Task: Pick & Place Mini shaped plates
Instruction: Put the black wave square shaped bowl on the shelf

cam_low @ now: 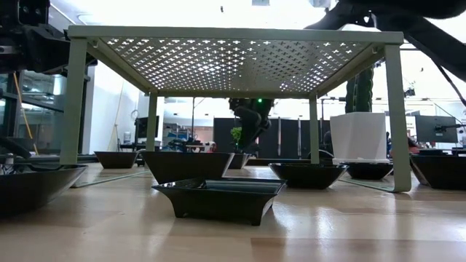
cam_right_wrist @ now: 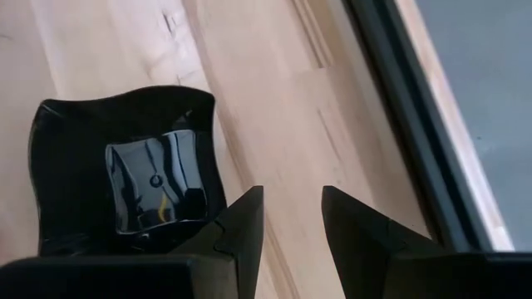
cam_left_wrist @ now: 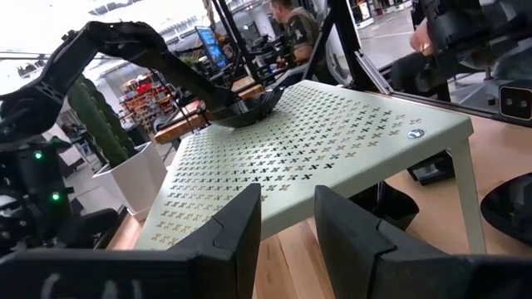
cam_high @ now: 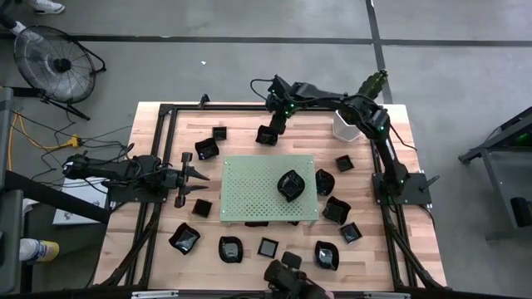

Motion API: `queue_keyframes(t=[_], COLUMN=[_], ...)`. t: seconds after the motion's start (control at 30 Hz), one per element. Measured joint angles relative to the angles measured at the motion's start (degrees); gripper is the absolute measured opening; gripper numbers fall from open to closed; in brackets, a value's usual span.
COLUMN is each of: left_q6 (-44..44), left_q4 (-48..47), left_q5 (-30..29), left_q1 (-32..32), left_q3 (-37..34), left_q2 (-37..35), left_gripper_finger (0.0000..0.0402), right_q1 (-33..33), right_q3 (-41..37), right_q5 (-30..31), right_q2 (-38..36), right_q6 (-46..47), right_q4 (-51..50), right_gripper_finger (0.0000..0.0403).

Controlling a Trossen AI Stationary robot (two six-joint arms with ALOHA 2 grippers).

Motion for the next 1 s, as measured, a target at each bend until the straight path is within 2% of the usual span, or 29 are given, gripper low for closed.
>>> queue_keyframes(t=[0.4,0.8,1.0], left_q6=[0.0,0.0,0.0], left_q4=[0.0,0.0,0.0], left_q5=[0.0,0.0,0.0], left_q1=[0.0,0.0,0.0], left_q3=[0.0,0.0,0.0], left_q2=[0.0,0.0,0.0], left_gripper_finger=[0.0111,0.0111,0.0111], right_q1=[0.8,1.0,1.0], right_q3=[0.0,0.0,0.0], right_q5=[0.2,0.6,0.4], right_q2=[1.6,1.6,1.1], right_q6=[-1.0,-1.8,-1.6], right_q4=[-1.2,-3.1,-4.4], right_gripper_finger=[0.0123,0.0208,0.0216])
